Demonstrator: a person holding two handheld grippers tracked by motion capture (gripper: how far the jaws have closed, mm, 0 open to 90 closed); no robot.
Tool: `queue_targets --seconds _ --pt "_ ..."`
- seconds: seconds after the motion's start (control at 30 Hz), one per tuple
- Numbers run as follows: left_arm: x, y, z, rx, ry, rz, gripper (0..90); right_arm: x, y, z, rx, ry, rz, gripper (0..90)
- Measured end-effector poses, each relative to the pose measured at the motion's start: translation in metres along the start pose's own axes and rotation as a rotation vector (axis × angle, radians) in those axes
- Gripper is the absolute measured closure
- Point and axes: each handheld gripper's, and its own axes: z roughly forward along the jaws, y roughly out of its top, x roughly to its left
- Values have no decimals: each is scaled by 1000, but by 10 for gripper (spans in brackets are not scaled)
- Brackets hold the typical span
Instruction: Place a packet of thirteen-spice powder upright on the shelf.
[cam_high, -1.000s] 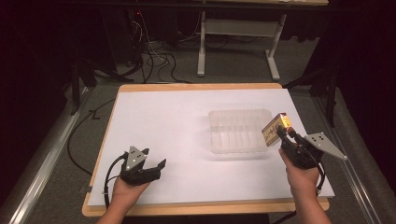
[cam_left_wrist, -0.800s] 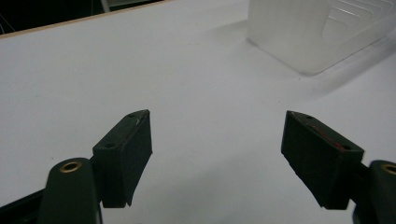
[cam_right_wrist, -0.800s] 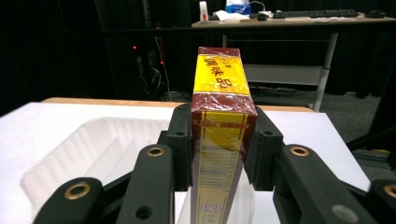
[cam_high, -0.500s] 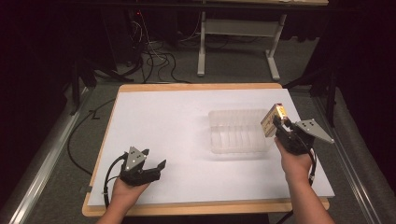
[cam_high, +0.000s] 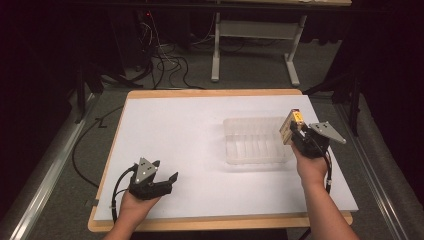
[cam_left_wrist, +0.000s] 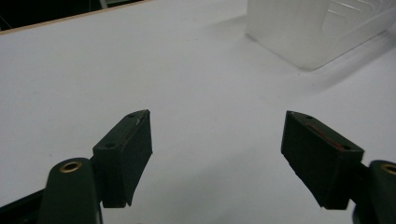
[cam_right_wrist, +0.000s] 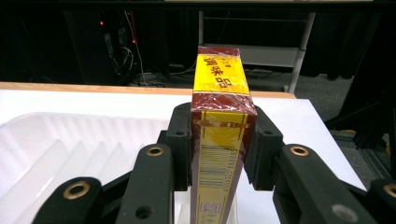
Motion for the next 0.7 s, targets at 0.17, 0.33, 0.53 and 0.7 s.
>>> queue_targets --seconds 0.17,0.33,0.53,0.7 --pt "1 -1 0 6 1 4 252 0 -7 7 23 -10 7 684" --pt "1 -1 1 9 2 7 252 0 -14 13 48 -9 7 684" --pt "1 -2 1 14 2 5 252 1 -20 17 61 -13 11 684" --pt "0 -3 1 27 -2 9 252 1 -26 20 71 -14 8 683"
